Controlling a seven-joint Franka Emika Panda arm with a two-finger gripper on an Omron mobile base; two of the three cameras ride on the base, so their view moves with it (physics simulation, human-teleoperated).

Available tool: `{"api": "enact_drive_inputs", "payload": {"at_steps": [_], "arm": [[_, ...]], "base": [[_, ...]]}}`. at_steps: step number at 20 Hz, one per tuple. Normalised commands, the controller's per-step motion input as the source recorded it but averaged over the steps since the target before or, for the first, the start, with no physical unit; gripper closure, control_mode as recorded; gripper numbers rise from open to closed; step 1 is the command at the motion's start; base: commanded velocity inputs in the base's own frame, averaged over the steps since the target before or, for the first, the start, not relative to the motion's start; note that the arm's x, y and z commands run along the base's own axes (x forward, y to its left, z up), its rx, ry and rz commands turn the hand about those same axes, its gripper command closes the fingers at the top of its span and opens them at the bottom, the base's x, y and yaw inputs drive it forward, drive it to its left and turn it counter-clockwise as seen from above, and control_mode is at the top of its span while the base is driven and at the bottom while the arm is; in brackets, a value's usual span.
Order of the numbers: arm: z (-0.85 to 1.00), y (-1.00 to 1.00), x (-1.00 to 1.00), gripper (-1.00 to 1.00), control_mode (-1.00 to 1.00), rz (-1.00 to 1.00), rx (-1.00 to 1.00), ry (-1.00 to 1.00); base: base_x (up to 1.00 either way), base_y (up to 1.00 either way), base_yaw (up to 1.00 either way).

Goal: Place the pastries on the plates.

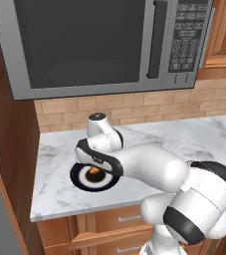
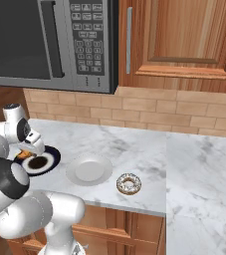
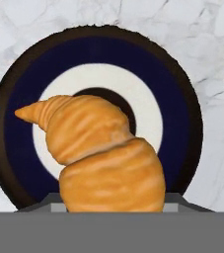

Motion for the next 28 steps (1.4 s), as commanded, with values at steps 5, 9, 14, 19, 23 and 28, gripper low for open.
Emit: {"api": "enact_drive_inputs", "payload": {"at_steps": [5, 9, 14, 19, 23, 28], "arm": [[-0.28, 0.0, 0.0, 1.0, -1.0, 0.0, -0.04, 0.0], [-0.21, 0.0, 0.06, 1.0, -1.0, 0.0, -0.02, -0.01], [-0.21, 0.0, 0.11, 1.0, -1.0, 0.0, 0.0, -0.02], [-0.11, 0.0, 0.1, 1.0, -1.0, 0.0, 0.0, -0.06], [-0.17, 0.0, 0.08, 1.0, -1.0, 0.0, 0.0, -0.07], [-0.16, 0.0, 0.0, 1.0, -1.0, 0.0, 0.0, 0.0]], "base": [[0.0, 0.0, 0.0], [0.0, 0.0, 0.0], [0.0, 0.0, 0.0], [0.0, 0.0, 0.0], [0.0, 0.0, 0.0], [0.0, 0.0, 0.0]]}}
